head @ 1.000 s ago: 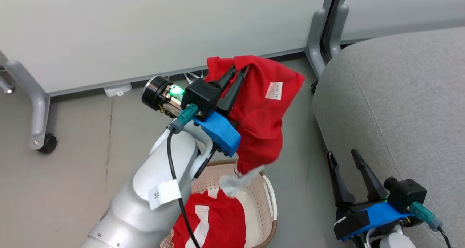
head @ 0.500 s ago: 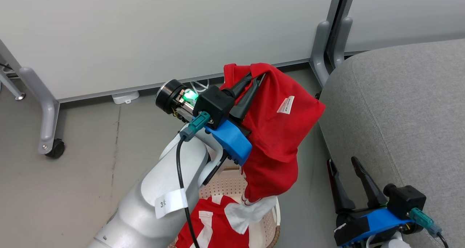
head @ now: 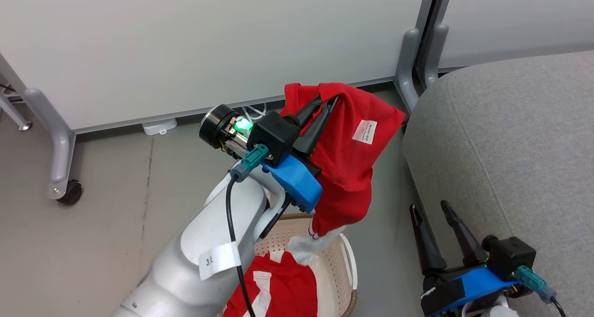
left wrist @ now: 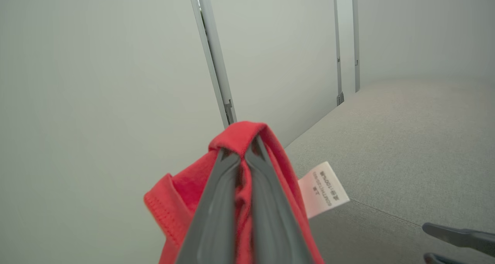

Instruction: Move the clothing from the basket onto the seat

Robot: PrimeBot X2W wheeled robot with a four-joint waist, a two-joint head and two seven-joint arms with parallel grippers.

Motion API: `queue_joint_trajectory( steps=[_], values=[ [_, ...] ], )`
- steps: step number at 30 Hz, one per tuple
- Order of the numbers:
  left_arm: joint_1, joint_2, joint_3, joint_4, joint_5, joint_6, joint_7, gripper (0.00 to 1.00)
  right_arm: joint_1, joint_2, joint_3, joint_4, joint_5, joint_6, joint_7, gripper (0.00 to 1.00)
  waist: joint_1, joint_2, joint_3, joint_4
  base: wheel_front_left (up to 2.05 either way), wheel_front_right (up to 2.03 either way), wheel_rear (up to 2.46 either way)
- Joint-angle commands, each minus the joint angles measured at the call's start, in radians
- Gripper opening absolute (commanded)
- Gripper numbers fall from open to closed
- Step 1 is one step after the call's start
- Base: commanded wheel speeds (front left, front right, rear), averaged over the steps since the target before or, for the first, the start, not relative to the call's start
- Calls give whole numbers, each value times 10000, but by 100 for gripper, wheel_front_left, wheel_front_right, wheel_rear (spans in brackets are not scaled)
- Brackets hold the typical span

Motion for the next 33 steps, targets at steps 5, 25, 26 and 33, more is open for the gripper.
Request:
queue_joint_trajectory(
  steps=[5, 25, 26, 33],
  values=[
    [69, -2, -39, -9, -61, 54, -51, 0, -155, 2, 94, -94, -128, 5, -36, 100, 0, 0, 30, -20, 0, 0, 0],
    [-221, -4, -310, -51, -188, 116, -51, 0, -858, -84, 1292, -234, -413, 5, -36, 100, 0, 0, 270, 25, 0, 0, 0],
    [-239, -4, -322, -55, -196, 131, -51, 0, -902, -97, 1454, -209, -418, 5, -36, 100, 0, 0, 300, 23, 0, 0, 0],
    [-479, -2, -507, -93, -297, 187, -51, 0, -1627, -166, 2543, 154, -550, 5, -35, 100, 0, 0, 536, 51, 0, 0, 0]
  ],
)
